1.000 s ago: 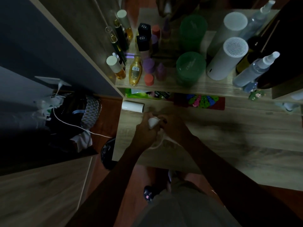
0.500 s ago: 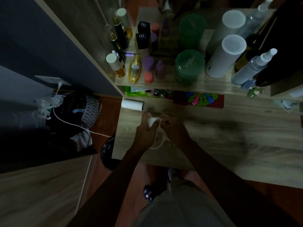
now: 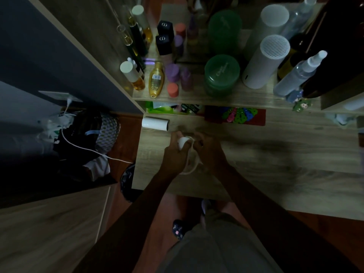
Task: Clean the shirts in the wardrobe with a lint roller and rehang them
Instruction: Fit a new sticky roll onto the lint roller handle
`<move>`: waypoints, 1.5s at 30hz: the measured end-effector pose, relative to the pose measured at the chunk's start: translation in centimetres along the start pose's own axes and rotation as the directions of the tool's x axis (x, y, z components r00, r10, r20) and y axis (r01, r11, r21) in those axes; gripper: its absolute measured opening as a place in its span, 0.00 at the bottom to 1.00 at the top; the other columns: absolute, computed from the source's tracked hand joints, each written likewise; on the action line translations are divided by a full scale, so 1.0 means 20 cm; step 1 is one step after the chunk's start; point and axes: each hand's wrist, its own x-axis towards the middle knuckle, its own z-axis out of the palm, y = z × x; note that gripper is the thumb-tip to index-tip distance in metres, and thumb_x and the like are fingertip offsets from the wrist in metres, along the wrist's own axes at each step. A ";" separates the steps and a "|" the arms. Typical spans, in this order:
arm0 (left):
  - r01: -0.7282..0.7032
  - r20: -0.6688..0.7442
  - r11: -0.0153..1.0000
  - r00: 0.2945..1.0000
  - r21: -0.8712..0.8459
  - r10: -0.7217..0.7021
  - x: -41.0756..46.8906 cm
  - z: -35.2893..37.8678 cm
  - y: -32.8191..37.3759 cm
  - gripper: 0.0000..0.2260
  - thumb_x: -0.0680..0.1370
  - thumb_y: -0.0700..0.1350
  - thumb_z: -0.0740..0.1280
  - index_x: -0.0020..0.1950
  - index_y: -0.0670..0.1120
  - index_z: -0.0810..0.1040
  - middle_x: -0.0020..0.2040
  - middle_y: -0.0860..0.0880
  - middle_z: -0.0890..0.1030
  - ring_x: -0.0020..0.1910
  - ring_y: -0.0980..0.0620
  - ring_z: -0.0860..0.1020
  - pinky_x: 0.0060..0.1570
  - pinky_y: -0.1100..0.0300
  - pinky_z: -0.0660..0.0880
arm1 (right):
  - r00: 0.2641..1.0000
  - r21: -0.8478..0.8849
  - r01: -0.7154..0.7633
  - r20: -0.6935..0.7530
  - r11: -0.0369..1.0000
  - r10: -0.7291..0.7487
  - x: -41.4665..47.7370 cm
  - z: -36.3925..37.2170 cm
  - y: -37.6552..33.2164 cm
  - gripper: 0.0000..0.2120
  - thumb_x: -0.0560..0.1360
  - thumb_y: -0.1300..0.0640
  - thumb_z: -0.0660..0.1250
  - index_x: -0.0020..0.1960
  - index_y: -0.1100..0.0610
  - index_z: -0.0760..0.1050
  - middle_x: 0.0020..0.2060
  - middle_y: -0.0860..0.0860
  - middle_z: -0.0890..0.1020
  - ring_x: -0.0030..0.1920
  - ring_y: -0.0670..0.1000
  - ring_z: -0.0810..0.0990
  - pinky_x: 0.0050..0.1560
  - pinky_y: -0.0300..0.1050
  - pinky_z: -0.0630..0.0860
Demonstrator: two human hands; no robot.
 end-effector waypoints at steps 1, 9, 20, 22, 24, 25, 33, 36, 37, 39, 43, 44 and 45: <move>0.003 -0.005 1.000 1.000 -0.002 -0.003 0.01 0.00 0.01 0.23 0.83 0.52 0.62 0.76 0.50 0.60 0.49 0.51 0.78 0.45 0.50 0.80 0.44 0.57 0.79 | 1.000 0.006 -0.008 -0.004 1.000 0.008 0.00 0.00 0.01 0.19 0.80 0.58 0.63 0.69 0.61 0.73 0.63 0.59 0.79 0.62 0.58 0.78 0.63 0.52 0.74; 0.016 -0.048 1.000 0.999 -0.011 -0.016 0.04 0.02 0.03 0.16 0.84 0.50 0.61 0.69 0.49 0.63 0.50 0.48 0.78 0.48 0.46 0.80 0.44 0.56 0.78 | 0.998 0.025 0.015 -0.065 1.000 -0.013 -0.01 -0.01 0.08 0.13 0.77 0.65 0.65 0.61 0.65 0.79 0.55 0.61 0.83 0.54 0.57 0.81 0.51 0.40 0.71; 0.102 -0.045 0.994 0.994 -0.031 -0.103 0.08 0.01 0.02 0.14 0.83 0.49 0.62 0.66 0.48 0.64 0.53 0.45 0.75 0.51 0.43 0.78 0.47 0.50 0.77 | 0.988 -0.068 -0.037 0.145 0.997 0.047 0.07 -0.13 0.26 0.12 0.81 0.58 0.62 0.60 0.58 0.80 0.54 0.56 0.84 0.52 0.53 0.82 0.53 0.49 0.78; 0.112 -0.040 0.993 0.993 -0.025 -0.113 0.08 0.01 0.03 0.13 0.82 0.50 0.63 0.64 0.49 0.65 0.53 0.44 0.76 0.51 0.42 0.79 0.50 0.48 0.78 | 0.987 -0.098 -0.056 0.143 0.994 0.070 0.08 -0.13 0.29 0.12 0.82 0.57 0.61 0.60 0.57 0.80 0.53 0.55 0.84 0.51 0.52 0.82 0.48 0.44 0.77; 0.119 -0.033 0.992 0.992 -0.029 -0.120 0.08 0.01 0.04 0.13 0.82 0.50 0.63 0.63 0.49 0.65 0.54 0.41 0.78 0.51 0.40 0.80 0.51 0.45 0.79 | 0.989 -0.135 -0.054 0.131 0.989 0.071 0.09 -0.12 0.31 0.12 0.82 0.58 0.60 0.60 0.58 0.80 0.54 0.56 0.83 0.52 0.54 0.81 0.50 0.45 0.75; 0.118 -0.036 0.992 0.992 -0.039 -0.119 0.08 0.02 0.04 0.12 0.82 0.50 0.63 0.63 0.50 0.65 0.54 0.41 0.78 0.51 0.39 0.81 0.51 0.42 0.80 | 0.990 -0.146 -0.049 0.123 0.988 0.067 0.09 -0.12 0.32 0.12 0.82 0.58 0.60 0.60 0.59 0.79 0.54 0.57 0.83 0.53 0.55 0.81 0.51 0.46 0.74; 0.171 -0.062 0.982 0.982 -0.077 -0.176 0.09 0.04 0.03 0.16 0.81 0.51 0.65 0.63 0.46 0.63 0.52 0.44 0.77 0.47 0.45 0.80 0.40 0.56 0.79 | 0.998 -0.182 -0.048 0.039 0.982 0.056 0.09 -0.11 0.36 0.14 0.82 0.57 0.61 0.64 0.59 0.78 0.60 0.58 0.81 0.61 0.58 0.79 0.60 0.48 0.72; 0.202 -0.063 0.975 0.976 -0.090 -0.208 0.09 0.05 0.03 0.16 0.81 0.52 0.66 0.59 0.47 0.63 0.54 0.42 0.77 0.52 0.41 0.80 0.52 0.45 0.79 | 0.998 -0.170 -0.048 0.028 0.984 0.054 0.09 -0.11 0.35 0.14 0.82 0.56 0.61 0.64 0.60 0.78 0.60 0.58 0.81 0.60 0.58 0.79 0.59 0.47 0.72; 0.200 -0.063 0.976 0.976 -0.090 -0.206 0.09 0.05 0.02 0.16 0.81 0.51 0.66 0.60 0.46 0.63 0.54 0.42 0.77 0.52 0.41 0.80 0.51 0.47 0.78 | 0.998 -0.169 -0.051 0.025 0.984 0.056 0.09 -0.12 0.35 0.14 0.82 0.56 0.61 0.64 0.60 0.78 0.60 0.58 0.81 0.60 0.59 0.79 0.59 0.48 0.73; 0.203 -0.052 0.975 0.977 -0.088 -0.208 0.09 0.05 0.03 0.17 0.81 0.51 0.66 0.62 0.44 0.63 0.54 0.41 0.78 0.51 0.42 0.79 0.47 0.52 0.75 | 0.999 -0.180 -0.047 0.016 0.983 0.050 0.10 -0.11 0.35 0.15 0.82 0.55 0.62 0.64 0.60 0.78 0.60 0.58 0.81 0.60 0.59 0.78 0.59 0.49 0.73; 0.195 -0.055 0.978 0.978 -0.068 -0.199 0.09 0.06 0.02 0.15 0.81 0.52 0.65 0.60 0.47 0.63 0.54 0.41 0.77 0.50 0.42 0.79 0.49 0.47 0.78 | 0.997 -0.194 -0.074 -0.028 0.978 0.069 0.11 -0.11 0.34 0.15 0.81 0.54 0.62 0.64 0.58 0.77 0.61 0.58 0.79 0.60 0.57 0.77 0.61 0.50 0.74; 0.207 -0.042 0.976 0.977 -0.062 -0.210 0.08 0.05 0.02 0.14 0.81 0.52 0.65 0.60 0.49 0.63 0.54 0.40 0.77 0.50 0.41 0.80 0.51 0.43 0.79 | 0.997 -0.192 -0.067 -0.053 0.979 0.058 0.11 -0.11 0.33 0.14 0.81 0.55 0.62 0.64 0.58 0.77 0.61 0.57 0.78 0.60 0.57 0.77 0.60 0.49 0.74; 0.204 -0.036 0.977 0.978 -0.064 -0.206 0.08 0.06 0.02 0.14 0.81 0.52 0.65 0.59 0.50 0.63 0.54 0.40 0.78 0.51 0.39 0.80 0.52 0.41 0.80 | 0.997 -0.189 -0.045 -0.076 0.981 0.031 0.12 -0.11 0.32 0.14 0.81 0.55 0.62 0.63 0.58 0.77 0.60 0.57 0.78 0.60 0.56 0.76 0.59 0.47 0.73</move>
